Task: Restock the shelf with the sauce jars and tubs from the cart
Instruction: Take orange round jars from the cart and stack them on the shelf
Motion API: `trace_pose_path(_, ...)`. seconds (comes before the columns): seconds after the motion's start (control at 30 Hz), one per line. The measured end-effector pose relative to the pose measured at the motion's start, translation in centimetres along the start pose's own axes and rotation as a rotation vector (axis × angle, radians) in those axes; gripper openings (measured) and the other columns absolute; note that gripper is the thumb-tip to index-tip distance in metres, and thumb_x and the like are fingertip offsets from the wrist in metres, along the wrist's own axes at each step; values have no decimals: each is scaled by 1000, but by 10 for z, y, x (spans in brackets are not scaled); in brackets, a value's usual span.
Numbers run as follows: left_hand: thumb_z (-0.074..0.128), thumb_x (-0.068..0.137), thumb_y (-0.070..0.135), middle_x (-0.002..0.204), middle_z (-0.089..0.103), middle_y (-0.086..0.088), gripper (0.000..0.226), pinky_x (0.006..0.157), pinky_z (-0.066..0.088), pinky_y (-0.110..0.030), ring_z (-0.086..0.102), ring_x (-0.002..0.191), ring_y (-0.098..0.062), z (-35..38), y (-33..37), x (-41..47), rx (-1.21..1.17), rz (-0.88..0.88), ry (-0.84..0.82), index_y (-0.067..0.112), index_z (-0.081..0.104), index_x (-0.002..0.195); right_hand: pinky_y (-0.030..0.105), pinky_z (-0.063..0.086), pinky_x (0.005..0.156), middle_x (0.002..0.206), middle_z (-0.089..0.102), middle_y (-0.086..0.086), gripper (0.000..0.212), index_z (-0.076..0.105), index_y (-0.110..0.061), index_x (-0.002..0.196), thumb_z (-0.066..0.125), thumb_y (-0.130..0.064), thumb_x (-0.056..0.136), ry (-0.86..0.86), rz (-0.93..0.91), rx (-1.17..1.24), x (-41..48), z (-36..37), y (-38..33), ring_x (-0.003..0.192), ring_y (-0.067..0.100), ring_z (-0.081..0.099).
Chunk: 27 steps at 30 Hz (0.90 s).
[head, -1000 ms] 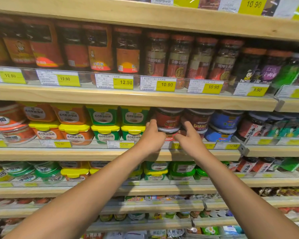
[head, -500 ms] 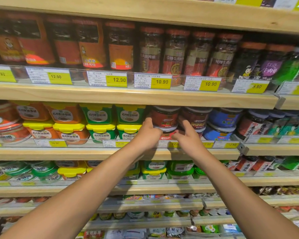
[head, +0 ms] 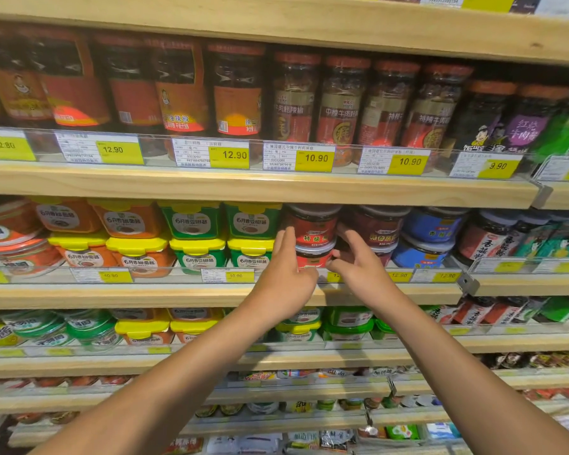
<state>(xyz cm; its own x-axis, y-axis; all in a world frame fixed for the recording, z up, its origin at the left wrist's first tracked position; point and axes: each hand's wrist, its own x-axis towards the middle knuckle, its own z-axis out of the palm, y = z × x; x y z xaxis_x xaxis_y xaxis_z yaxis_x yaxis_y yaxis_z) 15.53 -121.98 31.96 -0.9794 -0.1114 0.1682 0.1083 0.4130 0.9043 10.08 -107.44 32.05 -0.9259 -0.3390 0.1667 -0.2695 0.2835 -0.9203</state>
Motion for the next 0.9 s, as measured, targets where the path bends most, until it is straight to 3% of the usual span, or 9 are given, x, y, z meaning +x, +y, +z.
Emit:
trace_pose_path(0.2,55,90,5,126,46,9,50,101,46,-34,53,118,-10,-8,-7,7,-66,9,-35,33,44,130,39,50,101,126,58,-22,66,43,-29,142,63,-14,81,7,32,3,-1,3,0,120,10,58)
trace_pose_path(0.3,57,95,5,137,44,17,59,98,44,-26,48,123,0,-15,-18,-1,-137,-4,17,33,39,143,36,49,102,127,55,-25,63,41,-29,143,62,-4,89,-24,46,6,-3,1,0,120,2,55)
trace_pose_path(0.37,56,95,5,137,49,15,54,94,51,-28,51,122,1,-19,-25,-6,-175,3,55,35,44,138,33,48,102,126,55,-26,57,46,-30,138,61,-2,91,4,42,2,-6,-3,2,121,0,54)
trace_pose_path(0.5,51,95,1,131,57,8,49,71,54,-16,56,115,-1,-12,-21,-4,-161,10,-44,40,52,125,16,49,87,117,66,-10,39,64,-17,121,57,5,90,284,-39,-30,-19,-19,6,99,-5,62)
trace_pose_path(0.6,47,95,0,145,49,0,59,64,53,-30,59,97,10,8,-7,0,-161,-34,-198,39,46,139,15,49,86,113,65,-10,37,63,-16,116,54,8,89,465,-66,-47,-22,-38,14,103,-2,62)
trace_pose_path(0.67,47,95,1,156,40,-4,68,61,49,-25,51,126,5,23,3,6,-121,-42,-269,39,35,150,12,49,82,116,59,-9,37,54,-18,122,52,3,91,496,-24,-28,-17,-49,21,109,7,61)
trace_pose_path(0.77,52,94,10,163,30,-1,76,85,50,-30,33,147,-12,44,14,19,-38,-38,-262,40,19,157,4,44,77,125,54,-1,39,47,-17,128,57,-6,92,440,42,-103,-7,-67,31,110,10,57)
trace_pose_path(0.83,54,92,15,163,28,6,76,104,47,-36,39,143,-15,57,17,28,-13,-29,-215,35,19,157,19,46,84,125,56,1,39,48,-22,126,60,-14,89,343,49,-205,1,-80,37,108,12,58)
trace_pose_path(0.9,55,91,18,158,30,12,73,92,51,-28,53,120,-10,67,20,34,-20,-37,-180,32,23,155,28,45,81,121,58,-1,38,48,-25,124,60,-18,90,234,72,-232,6,-89,37,99,6,59)
